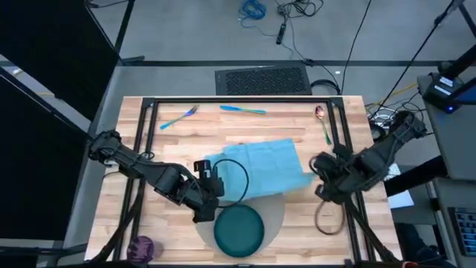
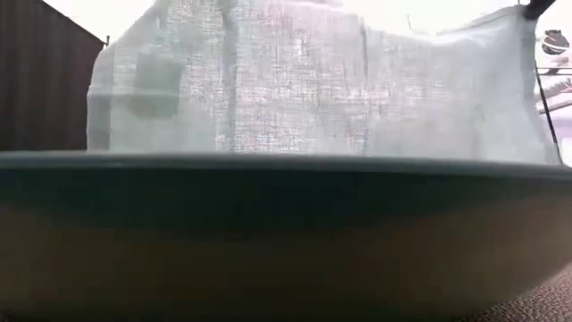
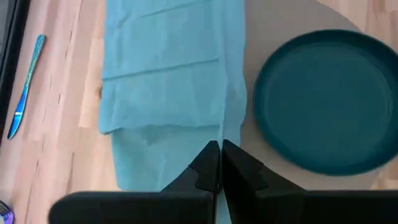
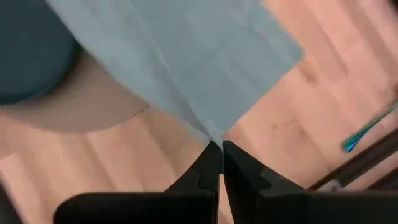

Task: Set table place
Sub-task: Fold the blue napkin

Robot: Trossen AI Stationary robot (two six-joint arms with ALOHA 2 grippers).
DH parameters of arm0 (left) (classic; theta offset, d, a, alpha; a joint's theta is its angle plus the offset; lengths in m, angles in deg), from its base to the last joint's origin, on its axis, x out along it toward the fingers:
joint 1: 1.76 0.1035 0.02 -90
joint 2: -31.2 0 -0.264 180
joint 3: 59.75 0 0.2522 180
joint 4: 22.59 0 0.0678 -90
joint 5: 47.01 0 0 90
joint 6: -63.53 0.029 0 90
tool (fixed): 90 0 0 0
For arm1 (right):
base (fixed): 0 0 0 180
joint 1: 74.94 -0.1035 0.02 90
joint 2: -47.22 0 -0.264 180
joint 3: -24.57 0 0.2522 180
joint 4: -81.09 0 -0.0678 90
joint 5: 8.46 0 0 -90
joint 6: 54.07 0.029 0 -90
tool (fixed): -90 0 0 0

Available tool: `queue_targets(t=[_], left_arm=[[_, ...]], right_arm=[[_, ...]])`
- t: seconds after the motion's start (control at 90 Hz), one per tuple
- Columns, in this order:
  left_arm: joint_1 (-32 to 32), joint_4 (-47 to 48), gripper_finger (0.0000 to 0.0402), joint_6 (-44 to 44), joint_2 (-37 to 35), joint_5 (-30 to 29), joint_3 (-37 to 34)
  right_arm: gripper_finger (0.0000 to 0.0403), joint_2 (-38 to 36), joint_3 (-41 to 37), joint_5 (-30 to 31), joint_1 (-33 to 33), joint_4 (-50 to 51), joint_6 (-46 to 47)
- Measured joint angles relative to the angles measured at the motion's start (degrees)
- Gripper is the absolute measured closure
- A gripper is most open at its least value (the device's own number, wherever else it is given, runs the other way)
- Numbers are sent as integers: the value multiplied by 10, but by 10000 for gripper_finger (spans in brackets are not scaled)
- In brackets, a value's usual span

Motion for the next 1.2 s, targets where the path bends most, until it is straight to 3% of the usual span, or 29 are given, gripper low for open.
queue_targets(t=[0.3,0.744,0.956,1.2], left_arm=[[14,48,402,1,0,-61,0],[67,63,402,41,2,-67,0],[86,57,402,46,2,-59,-24],[96,30,402,50,3,-44,-73]], right_arm=[[403,-3,0,-3,103,3,-86],[403,-20,-1,-36,255,-8,-203],[403,-20,-60,-93,318,-71,-270],[403,-19,-106,-109,364,-116,-325]])
